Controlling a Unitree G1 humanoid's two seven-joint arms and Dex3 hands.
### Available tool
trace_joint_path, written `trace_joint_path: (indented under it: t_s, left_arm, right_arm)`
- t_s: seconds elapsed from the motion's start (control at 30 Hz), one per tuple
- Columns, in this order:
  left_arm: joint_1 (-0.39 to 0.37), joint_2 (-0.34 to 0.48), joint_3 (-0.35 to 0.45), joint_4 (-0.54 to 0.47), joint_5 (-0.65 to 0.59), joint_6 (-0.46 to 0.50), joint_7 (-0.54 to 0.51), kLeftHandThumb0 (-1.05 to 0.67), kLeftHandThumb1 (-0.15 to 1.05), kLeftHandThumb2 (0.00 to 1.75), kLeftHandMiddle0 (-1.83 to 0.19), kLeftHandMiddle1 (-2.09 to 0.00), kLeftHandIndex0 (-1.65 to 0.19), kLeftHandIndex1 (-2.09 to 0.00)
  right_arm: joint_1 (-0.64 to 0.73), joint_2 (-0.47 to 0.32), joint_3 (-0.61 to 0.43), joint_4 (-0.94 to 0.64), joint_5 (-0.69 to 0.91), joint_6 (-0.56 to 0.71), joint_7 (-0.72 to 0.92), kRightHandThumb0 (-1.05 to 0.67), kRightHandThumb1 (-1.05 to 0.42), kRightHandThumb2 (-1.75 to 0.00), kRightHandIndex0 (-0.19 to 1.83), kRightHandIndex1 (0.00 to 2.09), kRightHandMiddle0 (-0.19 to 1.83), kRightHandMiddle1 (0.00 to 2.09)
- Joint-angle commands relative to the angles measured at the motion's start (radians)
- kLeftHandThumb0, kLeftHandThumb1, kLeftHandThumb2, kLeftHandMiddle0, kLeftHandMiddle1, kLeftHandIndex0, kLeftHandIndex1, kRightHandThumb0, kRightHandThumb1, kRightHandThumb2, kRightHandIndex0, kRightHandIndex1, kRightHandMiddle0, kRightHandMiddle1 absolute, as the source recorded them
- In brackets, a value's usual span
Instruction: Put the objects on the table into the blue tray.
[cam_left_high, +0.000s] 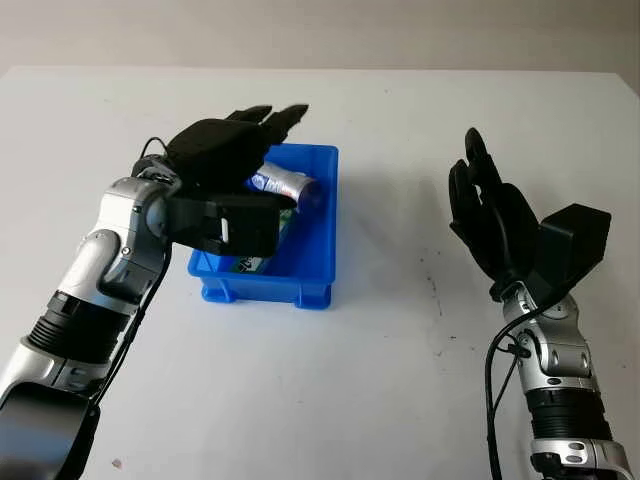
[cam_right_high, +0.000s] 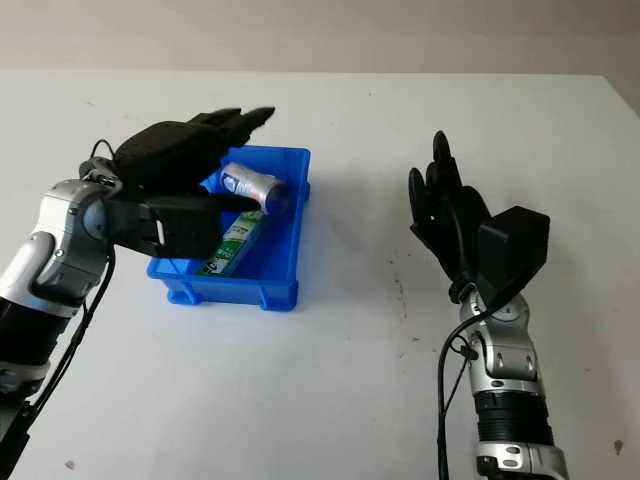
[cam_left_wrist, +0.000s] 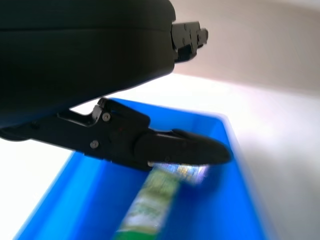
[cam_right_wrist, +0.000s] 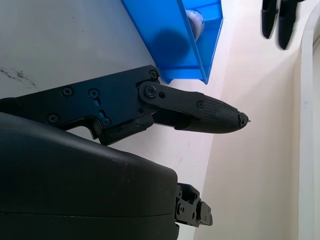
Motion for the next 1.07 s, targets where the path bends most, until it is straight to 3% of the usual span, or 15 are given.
trace_joint_path:
  t_s: [0.0, 0.1, 0.2, 0.3, 0.5, 0.73, 1.03]
  left_arm:
    - [0.005, -0.027, 0.084, -0.019, -0.114, -0.002, 0.009, -0.79, 1.05, 0.33, 0.19, 0.0, 0.19, 0.0]
    - [0.047, -0.058, 0.176, -0.028, -0.237, -0.023, 0.081, -0.82, 1.05, 0.39, 0.19, 0.0, 0.19, 0.0]
    - [0.104, -0.105, 0.271, -0.037, -0.336, -0.06, 0.192, -0.75, 1.05, 0.5, 0.19, -0.02, 0.18, -0.01]
    - [0.178, -0.167, 0.385, -0.051, -0.512, -0.072, 0.238, -0.67, 1.05, 0.63, 0.19, 0.0, 0.19, 0.0]
    - [0.321, -0.209, 0.491, -0.049, -0.62, -0.099, 0.336, -0.71, 1.05, 0.67, 0.19, 0.0, 0.19, 0.0]
    - [0.441, -0.256, 0.518, 0.016, -0.682, -0.169, 0.356, -0.74, 1.05, 0.65, 0.19, 0.0, 0.19, 0.0]
    - [0.485, -0.292, 0.501, 0.014, -0.698, -0.18, 0.373, -0.75, 1.05, 0.63, 0.19, 0.0, 0.19, 0.0]
  right_arm:
    - [-0.018, -0.002, 0.0, 0.007, -0.003, -0.014, 0.003, -0.69, -1.05, -0.6, -0.19, 0.0, -0.19, 0.0]
    - [-0.027, 0.003, -0.004, 0.011, 0.001, -0.022, 0.001, -0.68, -1.05, -0.61, -0.19, 0.0, -0.19, 0.0]
    - [-0.038, 0.006, -0.01, 0.02, 0.004, -0.044, -0.003, -0.68, -1.05, -0.6, -0.19, 0.0, -0.19, 0.0]
    - [-0.054, 0.002, -0.019, 0.025, 0.019, -0.052, 0.006, -0.67, -1.05, -0.61, -0.19, 0.0, -0.19, 0.0]
    - [-0.087, -0.014, -0.022, 0.036, 0.014, -0.065, 0.011, -0.7, -1.05, -0.63, -0.19, 0.0, -0.19, 0.0]
    - [-0.12, -0.004, -0.027, 0.054, 0.017, -0.068, 0.001, -0.71, -1.05, -0.62, -0.19, 0.0, -0.19, 0.0]
    - [-0.133, 0.003, -0.017, 0.061, 0.006, -0.076, -0.011, -0.7, -1.05, -0.65, -0.19, 0.0, -0.19, 0.0]
